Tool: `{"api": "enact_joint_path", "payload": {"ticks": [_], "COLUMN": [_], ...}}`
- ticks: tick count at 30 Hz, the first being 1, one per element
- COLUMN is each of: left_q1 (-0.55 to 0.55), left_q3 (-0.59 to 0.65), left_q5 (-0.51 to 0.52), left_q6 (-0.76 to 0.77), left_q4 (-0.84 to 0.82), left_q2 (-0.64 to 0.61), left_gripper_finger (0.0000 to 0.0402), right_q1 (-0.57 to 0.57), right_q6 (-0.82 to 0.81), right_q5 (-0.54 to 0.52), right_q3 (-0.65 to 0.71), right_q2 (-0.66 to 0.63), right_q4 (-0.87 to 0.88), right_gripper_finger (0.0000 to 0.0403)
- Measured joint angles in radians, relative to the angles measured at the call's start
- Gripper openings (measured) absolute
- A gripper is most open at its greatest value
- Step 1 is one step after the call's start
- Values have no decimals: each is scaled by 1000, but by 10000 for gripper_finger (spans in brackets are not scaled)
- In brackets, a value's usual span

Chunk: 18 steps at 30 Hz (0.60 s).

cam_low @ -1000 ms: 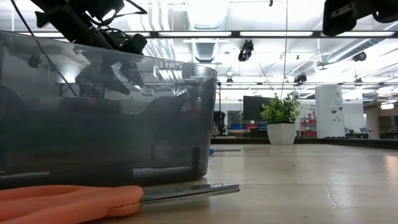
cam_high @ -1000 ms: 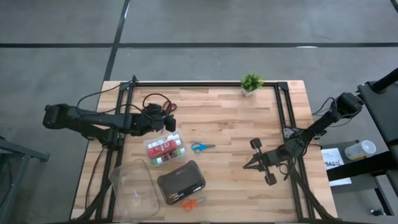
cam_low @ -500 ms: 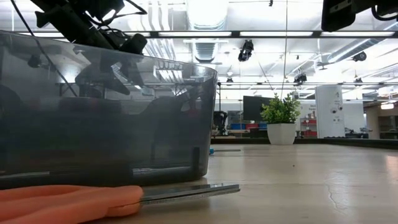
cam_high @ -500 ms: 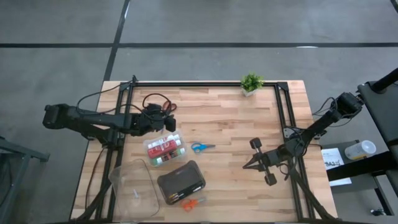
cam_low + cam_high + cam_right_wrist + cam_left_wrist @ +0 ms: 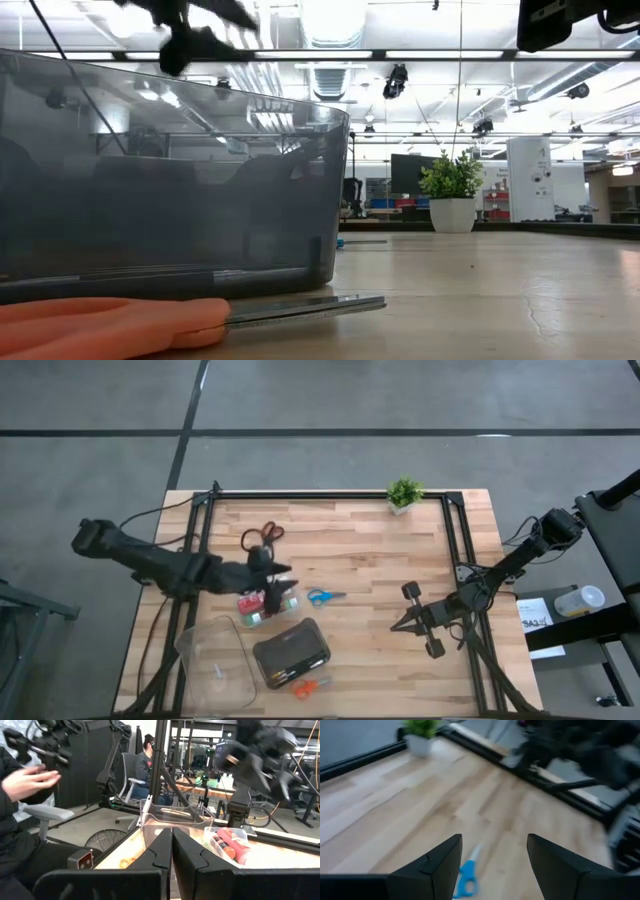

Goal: Pick & Place Paint Supplies
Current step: Put the orange scissors into the bottom transparent bin

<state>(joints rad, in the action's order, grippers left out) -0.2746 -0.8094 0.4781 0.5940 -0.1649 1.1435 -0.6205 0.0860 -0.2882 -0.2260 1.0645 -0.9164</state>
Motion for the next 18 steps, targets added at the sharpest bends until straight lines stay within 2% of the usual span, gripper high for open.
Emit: {"api": "enact_joint_path", "payload": {"ticks": [5,10,15,18], "left_q1": [-152,-279,-326,-339], "left_q3": [-99,-150,-258,-345], "left_q5": [61,165,175,159], "left_q6": [55,107,207,215], "left_q4": [-113,-130,-216,-254], "left_q2": [16,114,248,348], "left_gripper_finger": [232,232,232,232], "right_q1": [0,0,-1,-1], "right_q6": [0,0,0,0], "right_q5": [0,0,0,0], "right_q3": [0,2,2,2], "right_q2": [0,0,0,0], "right_q4": [0,1,2,2], "right_gripper_finger": [8,8,8,8]}}
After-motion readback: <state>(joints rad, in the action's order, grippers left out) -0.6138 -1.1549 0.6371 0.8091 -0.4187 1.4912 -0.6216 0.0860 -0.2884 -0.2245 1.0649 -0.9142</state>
